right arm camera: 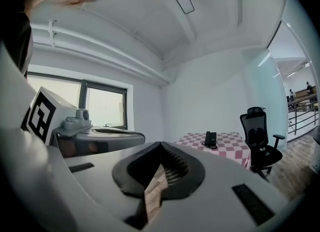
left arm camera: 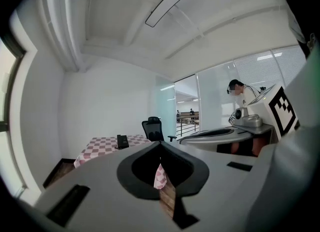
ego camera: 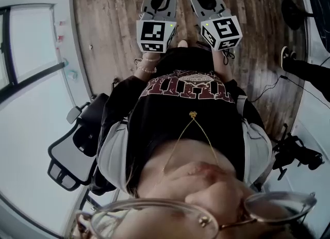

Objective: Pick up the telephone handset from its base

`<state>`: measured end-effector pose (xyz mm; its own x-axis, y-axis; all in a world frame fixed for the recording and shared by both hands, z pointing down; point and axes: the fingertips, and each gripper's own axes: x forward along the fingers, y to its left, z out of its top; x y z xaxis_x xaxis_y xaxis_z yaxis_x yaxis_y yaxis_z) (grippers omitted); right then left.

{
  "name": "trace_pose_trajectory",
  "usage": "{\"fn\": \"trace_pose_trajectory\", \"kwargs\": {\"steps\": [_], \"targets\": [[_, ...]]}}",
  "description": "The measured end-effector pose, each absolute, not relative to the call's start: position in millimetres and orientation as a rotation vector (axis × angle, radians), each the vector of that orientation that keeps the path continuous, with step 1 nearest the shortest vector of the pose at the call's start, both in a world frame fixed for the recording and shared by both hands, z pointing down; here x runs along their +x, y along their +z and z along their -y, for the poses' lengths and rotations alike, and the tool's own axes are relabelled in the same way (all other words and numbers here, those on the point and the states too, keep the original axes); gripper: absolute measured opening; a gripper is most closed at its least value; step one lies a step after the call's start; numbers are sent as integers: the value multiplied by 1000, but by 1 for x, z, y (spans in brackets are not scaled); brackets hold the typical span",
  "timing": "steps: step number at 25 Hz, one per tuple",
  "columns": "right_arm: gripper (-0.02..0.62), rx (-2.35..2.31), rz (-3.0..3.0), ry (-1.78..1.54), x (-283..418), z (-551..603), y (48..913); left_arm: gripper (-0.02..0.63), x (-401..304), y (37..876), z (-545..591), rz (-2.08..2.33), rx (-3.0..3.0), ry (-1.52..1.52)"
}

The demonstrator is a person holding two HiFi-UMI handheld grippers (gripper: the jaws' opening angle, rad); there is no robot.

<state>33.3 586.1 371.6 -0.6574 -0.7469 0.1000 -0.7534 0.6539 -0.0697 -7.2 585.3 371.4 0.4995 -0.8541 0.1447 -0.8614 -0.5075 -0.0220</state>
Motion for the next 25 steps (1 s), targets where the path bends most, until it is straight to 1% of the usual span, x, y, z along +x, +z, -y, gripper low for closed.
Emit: {"fn": "trace_pose_trajectory", "kwargs": {"steps": [11, 25], "targets": [[19, 1273, 2802, 210, 31, -563, 379, -1, -9, 384, -566, 1491, 2668, 219], [20, 1289, 2778, 191, 1, -476, 377, -1, -35, 385, -473, 1428, 2677, 214]]}}
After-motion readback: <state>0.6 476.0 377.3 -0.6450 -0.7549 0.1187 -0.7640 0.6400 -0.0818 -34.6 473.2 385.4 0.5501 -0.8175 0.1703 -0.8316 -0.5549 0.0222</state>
